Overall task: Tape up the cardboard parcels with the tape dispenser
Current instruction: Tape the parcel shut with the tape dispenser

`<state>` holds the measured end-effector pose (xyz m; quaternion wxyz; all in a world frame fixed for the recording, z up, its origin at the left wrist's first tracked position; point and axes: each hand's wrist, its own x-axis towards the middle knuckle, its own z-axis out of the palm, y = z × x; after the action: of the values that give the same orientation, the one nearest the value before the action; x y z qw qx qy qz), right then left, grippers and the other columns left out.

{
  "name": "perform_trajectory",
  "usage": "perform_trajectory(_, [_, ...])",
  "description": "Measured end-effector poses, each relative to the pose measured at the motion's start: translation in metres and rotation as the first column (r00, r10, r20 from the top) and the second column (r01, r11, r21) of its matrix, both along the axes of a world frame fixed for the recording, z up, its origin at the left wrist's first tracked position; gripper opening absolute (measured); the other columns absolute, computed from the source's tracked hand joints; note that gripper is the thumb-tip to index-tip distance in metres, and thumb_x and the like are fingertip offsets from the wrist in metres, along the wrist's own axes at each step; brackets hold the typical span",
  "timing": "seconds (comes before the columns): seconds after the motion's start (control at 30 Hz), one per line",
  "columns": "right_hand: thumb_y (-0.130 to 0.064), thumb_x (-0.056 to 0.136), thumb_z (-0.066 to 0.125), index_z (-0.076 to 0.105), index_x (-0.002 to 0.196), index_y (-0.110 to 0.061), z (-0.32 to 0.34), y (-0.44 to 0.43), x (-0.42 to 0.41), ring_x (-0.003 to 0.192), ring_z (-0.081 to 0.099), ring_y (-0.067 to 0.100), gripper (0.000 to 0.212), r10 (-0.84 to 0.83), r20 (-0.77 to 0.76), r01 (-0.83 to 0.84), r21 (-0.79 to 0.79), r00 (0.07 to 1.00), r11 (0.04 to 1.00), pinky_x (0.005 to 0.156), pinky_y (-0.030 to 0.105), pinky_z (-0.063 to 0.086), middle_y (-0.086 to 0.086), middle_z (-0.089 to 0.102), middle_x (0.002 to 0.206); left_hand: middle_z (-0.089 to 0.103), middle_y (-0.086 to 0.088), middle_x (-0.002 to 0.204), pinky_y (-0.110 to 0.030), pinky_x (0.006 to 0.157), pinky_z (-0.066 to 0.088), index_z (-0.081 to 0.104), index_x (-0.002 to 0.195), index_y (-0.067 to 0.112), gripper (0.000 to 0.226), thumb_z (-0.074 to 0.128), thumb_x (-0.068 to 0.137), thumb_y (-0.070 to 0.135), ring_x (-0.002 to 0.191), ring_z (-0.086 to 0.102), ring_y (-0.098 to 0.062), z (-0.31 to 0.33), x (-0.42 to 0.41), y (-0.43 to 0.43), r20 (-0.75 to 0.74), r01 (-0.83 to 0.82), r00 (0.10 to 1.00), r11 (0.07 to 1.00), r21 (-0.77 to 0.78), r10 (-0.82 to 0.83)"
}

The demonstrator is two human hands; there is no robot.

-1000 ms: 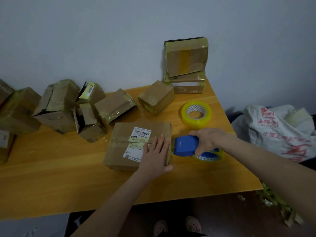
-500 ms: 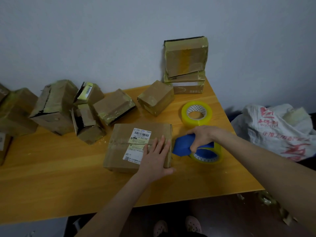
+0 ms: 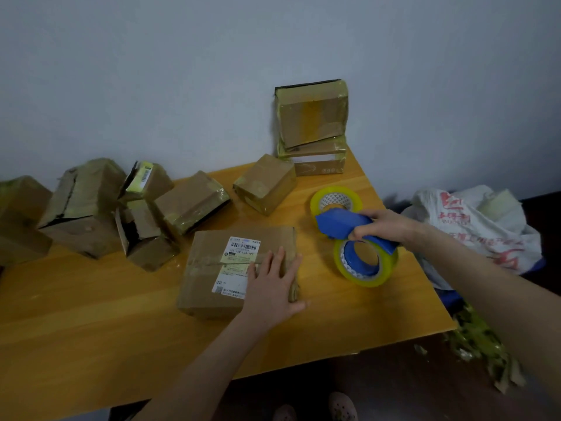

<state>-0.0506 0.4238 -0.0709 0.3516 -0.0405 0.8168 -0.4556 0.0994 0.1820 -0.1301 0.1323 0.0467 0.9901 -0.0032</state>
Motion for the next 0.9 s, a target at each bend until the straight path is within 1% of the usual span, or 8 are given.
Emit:
perform_trajectory(0.23, [-0.022,0.076,0.079,0.065,0.114,-0.018,-0.05,-0.009,0.043,0.099,0.067,0.032,0.041,-0.318,0.279,0.366,-0.139,0.906,0.92,0.089,0.046,0.055,0.01,0.072,0.104,-0.008,-0.009,0.16,-0.06,0.114,0.007,0.021,0.145,0.043,0.074,0.049,0.082,0.07,0.146,-0.002,-0.033,0.006,0.0,0.007,-0.007,-0.009,1.0,1.0,-0.008,0.009])
perform_trajectory(0.4, [-0.031,0.082,0.074,0.065,0.121,-0.014,-0.066,-0.023,0.055,0.086,0.068,0.024,0.044,-0.391,0.373,0.471,-0.15,0.841,0.869,0.064,0.033,0.055,0.008,0.072,0.099,0.004,-0.008,0.16,-0.05,0.117,0.017,0.03,0.145,0.043,0.061,0.04,0.089,0.065,0.144,0.017,-0.027,0.018,0.004,-0.007,-0.078,-0.07,0.992,0.955,0.288,0.096])
perform_trajectory(0.5, [-0.043,0.09,0.063,0.06,0.126,-0.012,-0.065,-0.029,0.052,0.094,0.061,0.023,0.048,-0.367,0.133,0.371,-0.004,0.921,0.929,0.067,0.029,0.046,0.006,0.065,0.112,0.018,-0.007,0.158,-0.041,0.112,0.029,0.039,0.144,0.026,0.053,0.046,0.096,0.045,0.141,0.027,-0.024,0.025,0.004,-0.038,-0.201,-0.167,0.948,0.923,0.346,0.247])
perform_trajectory(0.57, [-0.047,0.096,0.052,0.061,0.121,-0.012,-0.055,-0.031,0.049,0.101,0.059,0.026,0.044,-0.157,-0.114,0.181,0.256,0.981,0.95,0.072,0.032,0.045,0.013,0.063,0.115,0.021,-0.008,0.157,-0.042,0.111,0.032,0.037,0.145,0.018,0.052,0.048,0.097,0.034,0.14,0.028,-0.026,0.027,0.005,-0.065,-0.232,-0.29,0.902,0.908,0.302,0.365])
perform_trajectory(0.63, [-0.044,0.099,0.046,0.056,0.129,-0.012,-0.037,-0.042,0.05,0.113,0.056,0.03,0.045,0.058,-0.323,0.108,0.472,0.945,0.875,0.08,0.038,0.047,0.018,0.058,0.124,0.021,-0.009,0.157,-0.043,0.113,0.03,0.038,0.144,0.011,0.05,0.047,0.098,0.027,0.141,0.027,-0.026,0.028,0.007,-0.092,-0.225,-0.421,0.839,0.852,0.31,0.496])
perform_trajectory(0.7, [-0.038,0.1,0.046,0.055,0.126,-0.009,-0.023,-0.067,0.06,0.108,0.058,0.033,0.04,0.11,-0.459,0.114,0.433,0.881,0.894,0.071,0.036,0.044,0.017,0.063,0.113,0.022,-0.011,0.156,-0.042,0.113,0.03,0.037,0.143,0.007,0.049,0.046,0.098,0.024,0.142,0.025,-0.026,0.026,0.013,-0.113,-0.177,-0.53,0.772,0.772,0.35,0.61])
perform_trajectory(0.77, [-0.036,0.099,0.047,0.054,0.119,-0.009,-0.017,-0.105,0.08,0.097,0.062,0.033,0.034,0.154,-0.471,0.031,0.361,0.869,0.932,0.066,0.036,0.043,0.015,0.065,0.101,0.032,-0.012,0.151,-0.039,0.107,0.035,0.035,0.143,0.008,0.049,0.046,0.099,0.024,0.137,0.034,-0.026,0.023,0.016,-0.125,-0.09,-0.604,0.715,0.678,0.42,0.693])
perform_trajectory(0.9, [-0.045,0.096,0.048,0.021,0.149,-0.009,-0.032,-0.162,0.113,0.114,0.057,0.032,0.069,0.142,-0.375,0.025,0.407,0.916,0.913,0.088,0.039,0.049,0.014,0.05,0.135,0.035,-0.011,0.149,-0.039,0.099,0.041,0.025,0.148,0.008,0.068,0.052,0.095,0.042,0.129,0.044,-0.028,0.017,0.015,-0.131,0.009,-0.625,0.725,0.653,0.427,0.689])
